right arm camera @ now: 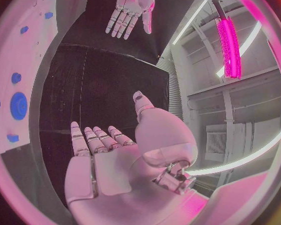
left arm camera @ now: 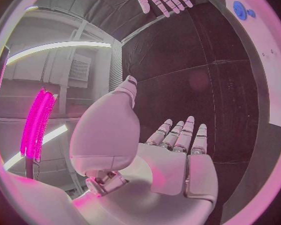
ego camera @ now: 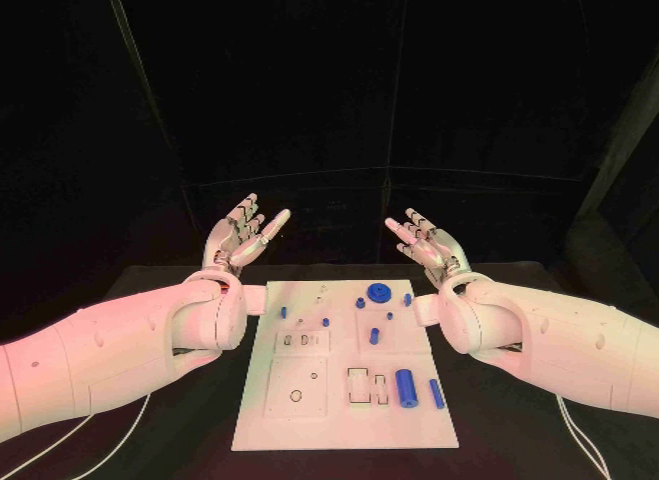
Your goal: Assemble the parts on the task board
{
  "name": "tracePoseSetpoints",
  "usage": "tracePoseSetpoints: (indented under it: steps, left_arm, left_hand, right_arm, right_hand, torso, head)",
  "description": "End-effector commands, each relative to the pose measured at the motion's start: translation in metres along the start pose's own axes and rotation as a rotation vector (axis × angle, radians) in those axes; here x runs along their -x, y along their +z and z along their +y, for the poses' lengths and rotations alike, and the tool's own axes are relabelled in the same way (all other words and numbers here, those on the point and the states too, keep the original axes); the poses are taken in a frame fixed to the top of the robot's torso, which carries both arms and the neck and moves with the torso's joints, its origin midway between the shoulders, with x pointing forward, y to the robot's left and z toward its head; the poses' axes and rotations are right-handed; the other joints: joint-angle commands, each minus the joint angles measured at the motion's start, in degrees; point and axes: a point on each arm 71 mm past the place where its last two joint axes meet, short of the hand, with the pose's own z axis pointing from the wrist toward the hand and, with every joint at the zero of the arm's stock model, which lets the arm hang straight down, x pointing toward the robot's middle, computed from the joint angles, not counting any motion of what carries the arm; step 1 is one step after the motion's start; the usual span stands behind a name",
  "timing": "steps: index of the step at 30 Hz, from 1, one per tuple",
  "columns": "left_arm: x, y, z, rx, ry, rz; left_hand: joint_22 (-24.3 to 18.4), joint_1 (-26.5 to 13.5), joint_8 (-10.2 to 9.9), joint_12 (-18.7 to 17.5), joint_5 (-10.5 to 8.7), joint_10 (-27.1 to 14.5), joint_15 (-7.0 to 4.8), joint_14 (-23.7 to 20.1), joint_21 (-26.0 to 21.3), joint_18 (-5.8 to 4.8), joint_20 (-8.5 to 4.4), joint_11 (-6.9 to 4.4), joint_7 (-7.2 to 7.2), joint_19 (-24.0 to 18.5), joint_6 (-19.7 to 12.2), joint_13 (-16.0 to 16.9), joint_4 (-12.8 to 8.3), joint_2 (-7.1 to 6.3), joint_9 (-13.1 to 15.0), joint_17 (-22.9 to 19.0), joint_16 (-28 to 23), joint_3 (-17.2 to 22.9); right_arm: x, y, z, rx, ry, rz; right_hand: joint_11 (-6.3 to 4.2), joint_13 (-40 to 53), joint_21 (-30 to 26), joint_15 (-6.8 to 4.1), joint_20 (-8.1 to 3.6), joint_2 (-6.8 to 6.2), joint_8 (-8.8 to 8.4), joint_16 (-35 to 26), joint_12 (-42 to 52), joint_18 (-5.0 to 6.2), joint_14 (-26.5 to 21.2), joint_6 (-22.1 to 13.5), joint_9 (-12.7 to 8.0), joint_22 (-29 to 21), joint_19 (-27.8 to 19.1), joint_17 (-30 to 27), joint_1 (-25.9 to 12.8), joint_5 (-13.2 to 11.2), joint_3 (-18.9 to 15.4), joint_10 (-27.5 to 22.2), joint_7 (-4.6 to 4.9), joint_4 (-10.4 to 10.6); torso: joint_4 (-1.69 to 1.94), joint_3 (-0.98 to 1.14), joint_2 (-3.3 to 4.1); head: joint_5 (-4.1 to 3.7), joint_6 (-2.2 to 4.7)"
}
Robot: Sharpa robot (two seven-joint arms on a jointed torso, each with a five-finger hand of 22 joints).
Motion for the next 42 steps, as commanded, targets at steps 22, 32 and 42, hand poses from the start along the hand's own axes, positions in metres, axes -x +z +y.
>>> tracePoseSetpoints:
  steps: [22,32,42]
  left_arm:
    - [0.015,-0.007,-0.009,-0.04,-0.092,0.081]
    - [0.015,-0.022,-0.018,-0.034,-0.123,0.13]
    - [0.003,-0.038,-0.026,-0.013,-0.14,0.219]
  left_hand:
    - [1.94,5.6,2.13,2.72,-0.31,14.31,3.35,18.23,3.57,-1.69,1.33,4.94,7.98,7.01,11.05,1.4,0.5,4.74,1.17,2.9,5.37,3.58]
    - [7.28,8.56,6.28,7.68,-0.47,40.01,-0.64,38.13,16.01,1.62,0.89,2.25,6.99,35.47,34.51,2.47,-1.9,7.42,2.59,4.87,12.48,2.1]
    - [7.21,9.05,6.58,7.61,-0.48,43.8,-1.47,40.93,17.01,1.74,0.17,1.41,6.32,39.23,38.73,2.48,-3.63,8.26,2.41,4.93,12.27,0.95]
  right_arm:
    - [0.013,0.013,0.014,0.135,-0.448,0.239]
    - [0.013,0.022,0.037,0.218,-0.769,0.288]
    - [0.004,0.031,0.047,0.234,-1.157,0.353]
  right_hand:
    - [-1.77,2.9,19.25,-3.58,-0.39,-0.33,9.05,10.29,10.08,7.89,51.54,43.21,3.53,7.73,32.98,3.07,17.47,-1.01,3.37,47.96,7.32,-16.2]
    - [-4.75,2.94,28.25,-8.15,-5.04,-1.82,8.19,11.97,8.21,7.86,65.92,51.52,3.37,11.73,40.93,4.18,17.69,-0.53,5.36,58.11,5.11,-16.67]
    - [-7.61,3.04,42.67,-12.29,-9.33,-4.63,6.9,19.47,6.0,7.81,80.82,55.67,3.26,20.02,46.52,9.81,17.93,0.16,6.89,64.88,3.0,-16.61]
  torso:
    - [0.09,-0.04,2.06]
    - [0.68,-0.1,4.68]
    - [1.63,-0.33,7.32]
  head:
    - [-0.06,0.47]
    - [-0.45,1.26]
    - [-1.04,1.52]
